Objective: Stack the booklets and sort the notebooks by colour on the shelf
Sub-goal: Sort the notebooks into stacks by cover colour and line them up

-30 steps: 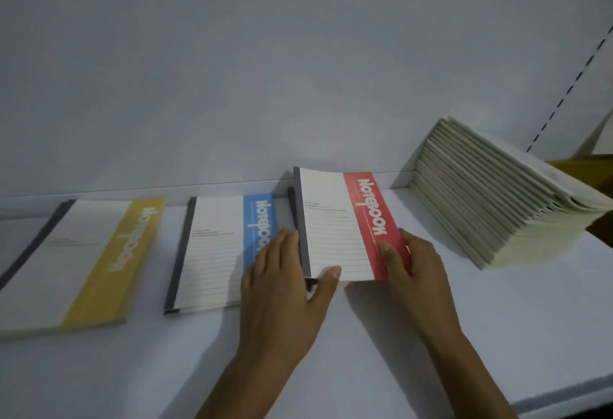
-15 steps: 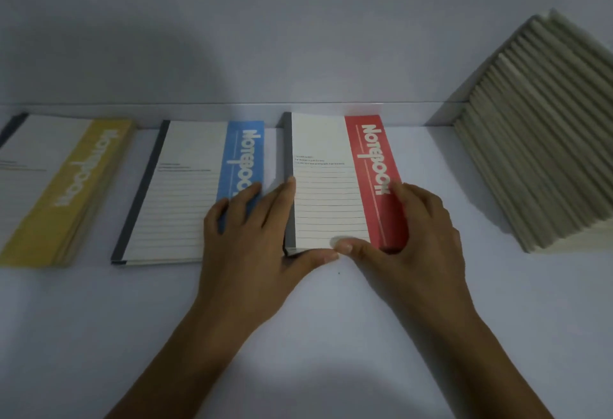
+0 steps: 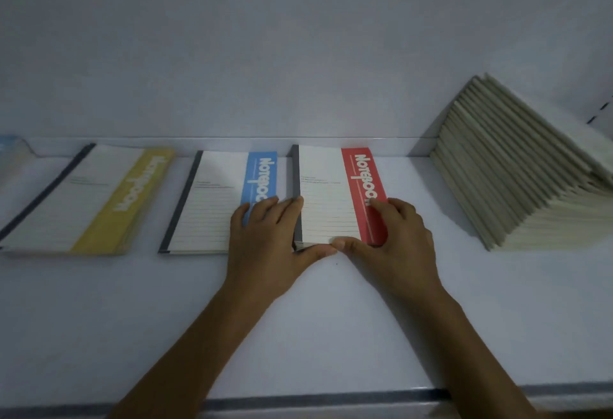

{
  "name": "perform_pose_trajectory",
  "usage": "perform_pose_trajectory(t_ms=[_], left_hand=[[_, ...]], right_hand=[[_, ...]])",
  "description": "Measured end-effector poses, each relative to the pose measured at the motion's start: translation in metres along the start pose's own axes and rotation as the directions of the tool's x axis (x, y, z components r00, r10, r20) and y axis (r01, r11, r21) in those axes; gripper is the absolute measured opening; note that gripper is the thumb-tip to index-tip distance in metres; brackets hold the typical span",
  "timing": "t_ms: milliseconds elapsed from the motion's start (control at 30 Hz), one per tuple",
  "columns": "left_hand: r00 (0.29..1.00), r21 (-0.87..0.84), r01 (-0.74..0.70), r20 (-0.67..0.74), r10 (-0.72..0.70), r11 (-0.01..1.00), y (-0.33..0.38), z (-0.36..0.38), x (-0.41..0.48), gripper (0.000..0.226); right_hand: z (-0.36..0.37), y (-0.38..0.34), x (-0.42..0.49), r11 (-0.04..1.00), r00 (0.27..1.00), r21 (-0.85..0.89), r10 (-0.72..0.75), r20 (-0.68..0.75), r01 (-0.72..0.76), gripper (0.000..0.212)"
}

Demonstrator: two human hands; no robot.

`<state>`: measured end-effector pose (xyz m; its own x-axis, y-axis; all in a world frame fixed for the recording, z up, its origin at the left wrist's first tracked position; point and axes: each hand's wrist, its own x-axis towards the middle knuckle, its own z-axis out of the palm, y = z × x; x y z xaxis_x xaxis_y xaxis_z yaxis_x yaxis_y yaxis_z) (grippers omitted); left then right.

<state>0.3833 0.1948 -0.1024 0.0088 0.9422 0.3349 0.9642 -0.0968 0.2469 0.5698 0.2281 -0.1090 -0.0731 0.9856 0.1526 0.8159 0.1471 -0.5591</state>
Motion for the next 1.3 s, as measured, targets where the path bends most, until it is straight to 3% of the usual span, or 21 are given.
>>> perform_pose_trajectory(t_ms=[200,333,467,567,667,833,933,1167,1300], left_hand=[[1.0,0.052,0.03,0.008,-0.03,0.998,0.0,0.004,0.0,0.096],[0.999,-0.076,-0.035,0.005,0.035,0.996,-0.008,-0.015,-0.012,0.089],[0.985,-0.011,-0.151,-0.081,0.149,0.989,-0.041,-0.065,-0.048,0.082],[0.977,0.037,-0.156,-0.138,0.16,0.987,-0.082,-0.12,-0.093,0.077],[0.979,0.114,-0.099,-0.166,0.117,0.989,-0.13,-0.175,-0.154,0.075],[0.978,0.226,0.034,-0.21,0.014,0.974,-0.208,-0.25,-0.256,0.071],[0.975,0.245,0.092,-0.221,-0.037,0.965,-0.246,-0.279,-0.3,0.068],[0.975,0.211,0.189,-0.157,-0.158,0.959,-0.315,-0.276,-0.328,0.067],[0.973,0.196,0.215,-0.13,-0.192,0.957,-0.348,-0.258,-0.312,0.065]], right_hand=[[-0.027,-0.031,0.015,0.971,0.968,-0.239,0.061,0.243,-0.001,0.073],[-0.045,-0.064,-0.006,0.933,0.996,-0.36,0.003,0.092,0.03,0.075],[-0.054,-0.101,-0.045,0.925,0.997,-0.378,-0.066,-0.029,0.05,0.069],[-0.042,-0.145,-0.082,0.935,0.995,-0.345,-0.095,-0.031,0.078,0.069],[-0.007,-0.21,-0.125,0.927,0.977,-0.315,-0.213,0.003,0.203,0.069],[0.065,-0.32,-0.197,0.874,0.89,-0.169,-0.441,0.116,0.456,0.066],[0.096,-0.365,-0.226,0.846,0.845,-0.089,-0.508,0.166,0.526,0.065],[0.139,-0.399,-0.232,0.857,0.83,0.006,-0.502,0.243,0.516,0.061],[0.165,-0.409,-0.204,0.894,0.875,0.236,-0.431,0.218,0.381,0.053]])
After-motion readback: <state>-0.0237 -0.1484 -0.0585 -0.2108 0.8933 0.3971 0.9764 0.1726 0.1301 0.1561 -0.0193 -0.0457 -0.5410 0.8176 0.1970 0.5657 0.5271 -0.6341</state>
